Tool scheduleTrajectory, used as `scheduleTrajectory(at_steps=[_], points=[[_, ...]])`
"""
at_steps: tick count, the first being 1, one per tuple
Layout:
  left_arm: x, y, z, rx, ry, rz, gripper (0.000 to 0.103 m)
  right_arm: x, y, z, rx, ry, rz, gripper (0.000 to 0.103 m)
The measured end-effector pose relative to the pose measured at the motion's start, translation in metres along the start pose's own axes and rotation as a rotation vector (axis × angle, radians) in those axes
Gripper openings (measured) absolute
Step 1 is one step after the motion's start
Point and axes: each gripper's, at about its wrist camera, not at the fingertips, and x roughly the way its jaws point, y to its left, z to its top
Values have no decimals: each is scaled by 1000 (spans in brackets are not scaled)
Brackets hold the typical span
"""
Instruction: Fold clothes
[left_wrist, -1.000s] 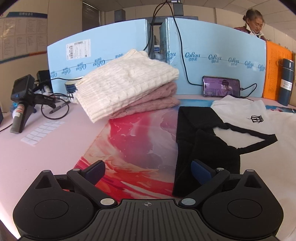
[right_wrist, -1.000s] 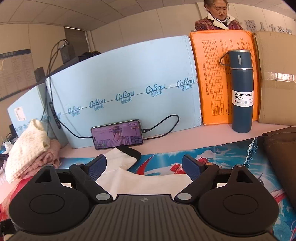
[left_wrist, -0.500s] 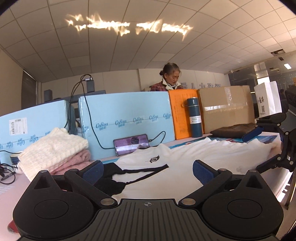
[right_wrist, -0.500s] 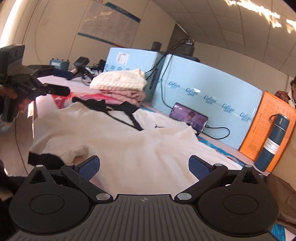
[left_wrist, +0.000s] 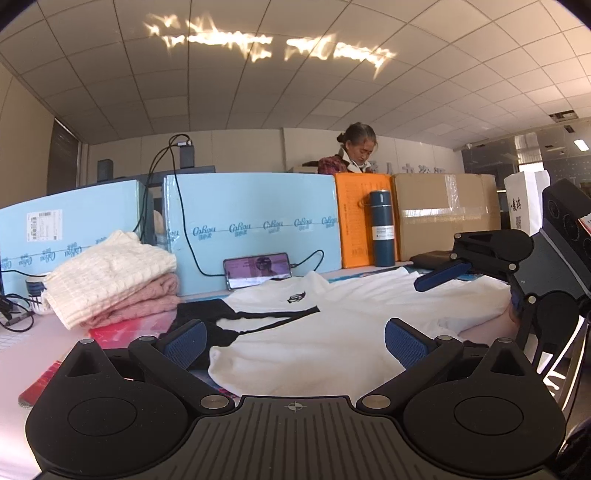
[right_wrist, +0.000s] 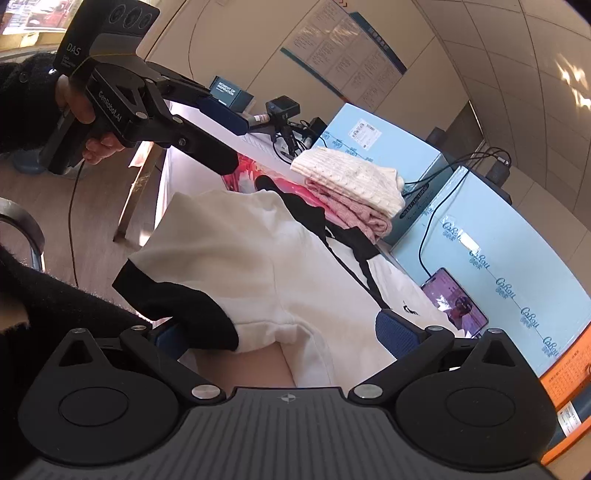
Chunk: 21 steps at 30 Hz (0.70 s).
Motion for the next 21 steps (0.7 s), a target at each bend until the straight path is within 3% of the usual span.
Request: scheduleTrajectory(at_steps=[3,5,7,13,17,21], points=[[-1,-9,-1,46,3,-95,103,-1,2,4,-30,-61,16,79],[-1,-18,0,93,0,-149,103,-1,5,6,-55,-76,50,46],[1,-25,-1,130,-2,-199,103,0,4,8,-45,-74,90,29],[14,-46,-14,207,42,-317,103,4,-30,5,267,-93,158,20],[25,-51,-24,252,49,-263,103,-1,-54,1,465,-140,162,18],[29,-47,-24,232,-20,-200,100,-8,-69,-6,616,-157,153,18]])
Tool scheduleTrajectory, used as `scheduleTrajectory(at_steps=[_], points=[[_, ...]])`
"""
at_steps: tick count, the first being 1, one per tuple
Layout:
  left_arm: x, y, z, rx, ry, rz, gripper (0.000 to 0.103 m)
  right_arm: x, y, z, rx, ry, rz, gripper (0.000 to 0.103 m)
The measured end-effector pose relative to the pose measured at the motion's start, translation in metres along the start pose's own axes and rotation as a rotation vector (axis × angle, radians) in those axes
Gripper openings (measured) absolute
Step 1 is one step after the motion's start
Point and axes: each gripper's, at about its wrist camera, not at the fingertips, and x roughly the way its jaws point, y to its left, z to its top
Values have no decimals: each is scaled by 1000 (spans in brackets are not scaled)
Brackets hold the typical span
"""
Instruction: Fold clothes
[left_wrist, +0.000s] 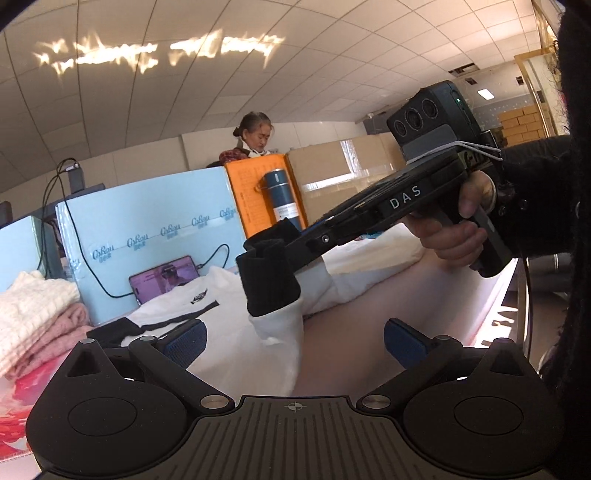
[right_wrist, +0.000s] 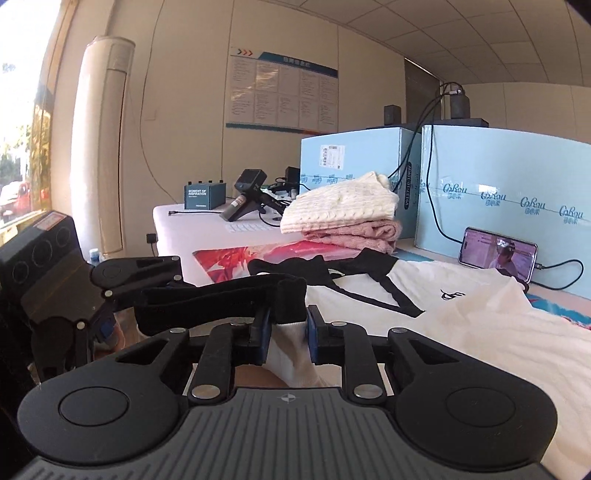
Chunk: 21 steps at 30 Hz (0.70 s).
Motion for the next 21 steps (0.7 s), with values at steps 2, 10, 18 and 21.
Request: scheduleTrajectory(at_steps=[2,10,18,21], points=[[3,4,2,-5,-29,7,71,-3,-1,-1,20,-8,-9,18],[11,23,14,-50,-71,-1,7,-11,8,-9,-23,45,-35,53],[17,29,28,-5,-132,82,7,-39,-14,-27,-22,197,-214,62],[21,32,34,20,-159,95,7,-57,-22,-32,6,209,-254,62]])
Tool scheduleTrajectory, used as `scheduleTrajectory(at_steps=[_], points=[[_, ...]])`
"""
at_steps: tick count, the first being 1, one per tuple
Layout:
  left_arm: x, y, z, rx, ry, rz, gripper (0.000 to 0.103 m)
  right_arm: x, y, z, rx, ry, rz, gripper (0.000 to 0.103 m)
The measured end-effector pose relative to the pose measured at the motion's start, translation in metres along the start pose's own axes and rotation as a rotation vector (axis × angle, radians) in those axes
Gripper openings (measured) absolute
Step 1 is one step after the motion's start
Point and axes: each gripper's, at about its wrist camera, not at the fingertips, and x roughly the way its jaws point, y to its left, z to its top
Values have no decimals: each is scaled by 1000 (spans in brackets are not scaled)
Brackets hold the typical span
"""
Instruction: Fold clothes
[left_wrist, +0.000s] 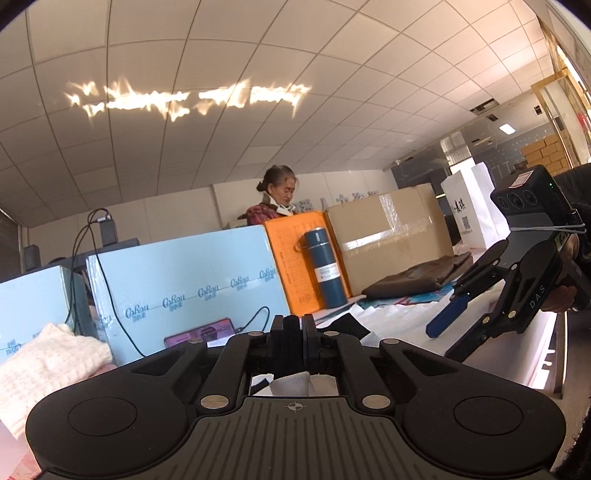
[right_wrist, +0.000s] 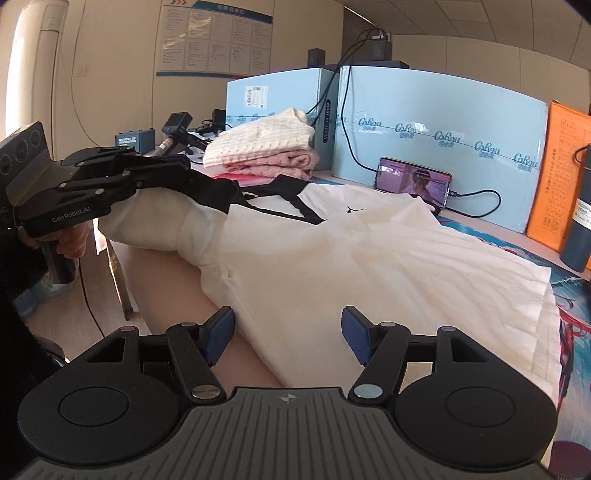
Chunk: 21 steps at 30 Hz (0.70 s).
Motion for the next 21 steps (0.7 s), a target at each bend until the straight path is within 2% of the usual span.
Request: scheduleTrajectory(at_steps=[7,12,13,14,15,17,21], points=[[16,12,13,81,-52,43,6,-26,-17,-10,-3,55,-85,62],[31,21,18,135,-58,69,6,-40,-33,-12,-5,109,-148,59],[34,24,18,142,-57,72,6,-43,-38,-12,-4,115,-166,54],[39,27,17,151,-52,73,6,-46,-42,-12,-2,122,-185,39],[44,29,17,161,-42,71,6,-48,-46,-11,0,123,-196,31],[55,34,17,180,-22,69,6,-54,-60,-5,28,75,-209,15],[85,46,16,250,65,48,6,-56,-89,12,93,-63,-233,11]])
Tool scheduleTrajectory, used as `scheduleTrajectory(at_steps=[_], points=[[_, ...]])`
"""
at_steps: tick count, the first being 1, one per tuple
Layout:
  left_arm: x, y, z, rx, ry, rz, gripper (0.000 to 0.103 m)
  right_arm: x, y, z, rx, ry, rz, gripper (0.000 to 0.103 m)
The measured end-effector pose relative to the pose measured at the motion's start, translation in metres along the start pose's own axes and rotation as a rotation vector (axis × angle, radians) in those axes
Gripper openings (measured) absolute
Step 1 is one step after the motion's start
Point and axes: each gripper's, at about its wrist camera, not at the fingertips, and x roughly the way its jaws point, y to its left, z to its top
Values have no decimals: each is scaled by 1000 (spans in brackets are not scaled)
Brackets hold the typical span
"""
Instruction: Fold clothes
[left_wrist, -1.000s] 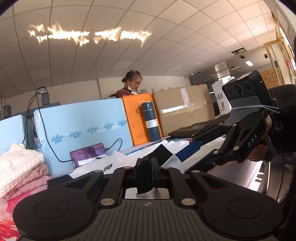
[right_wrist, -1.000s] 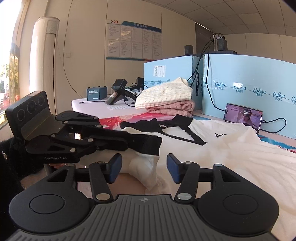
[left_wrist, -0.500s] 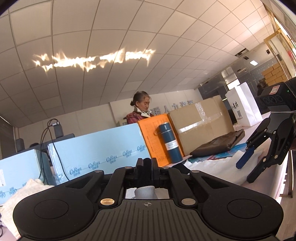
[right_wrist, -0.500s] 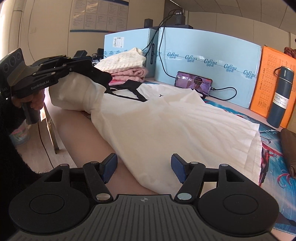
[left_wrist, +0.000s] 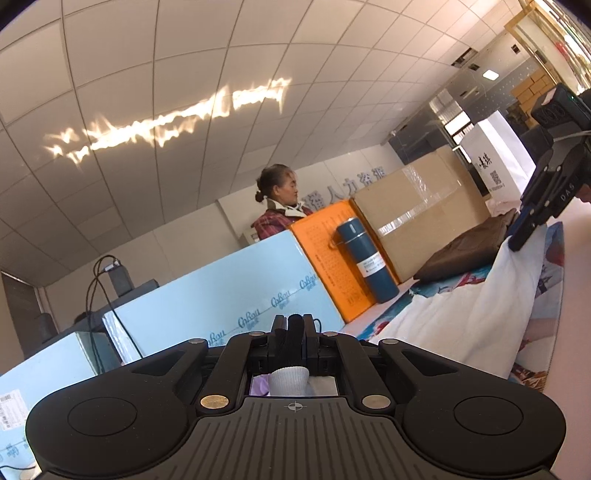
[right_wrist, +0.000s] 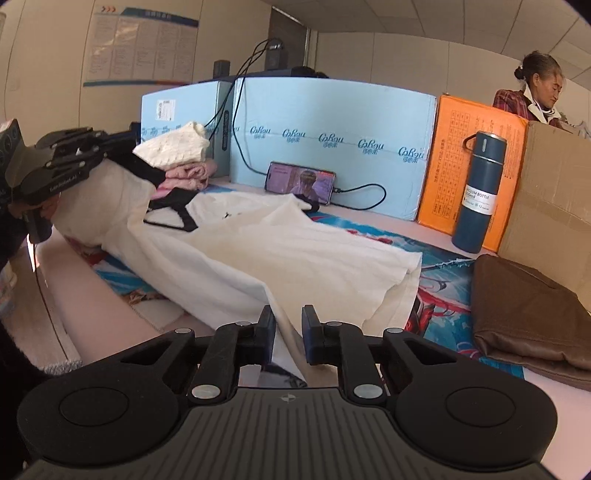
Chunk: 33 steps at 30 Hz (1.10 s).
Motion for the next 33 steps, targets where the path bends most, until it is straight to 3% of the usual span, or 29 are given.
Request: scheduleTrajectory(at_steps=[4,6,10,13,16,17,18,20,23,25,26,28,33], points=[[35,9,-10,66,113,-84,7,28,-19,11,6,-1,-38,11],[55,12,-19,88,183,-125,15,43,-26,13,5,17,-49,11],[79,23,-36,116,302,-87,33,60,-30,10,41,50,-105,14],[78,45,-43,53,346,45,56,54,-36,8,147,31,-154,47],[55,70,-43,-118,366,181,56,34,-40,2,292,-36,-207,68],[40,78,-42,-217,352,196,56,26,-39,0,333,-58,-238,79],[24,81,-42,-314,331,200,57,19,-38,-3,374,-81,-269,82],[-8,79,-44,-482,289,167,70,5,-33,-10,449,-96,-320,84],[-50,68,-48,-593,215,40,73,-10,-27,-18,564,-96,-346,86],[-69,52,-47,-523,183,-63,80,-16,-30,-24,693,-66,-327,87],[-73,42,-45,-472,188,-96,86,-18,-32,-26,752,-45,-311,87],[-76,27,-43,-384,227,-136,87,-20,-31,-29,825,-17,-276,87],[-77,-4,-41,-113,346,-90,87,-10,-25,-31,946,46,-196,87]])
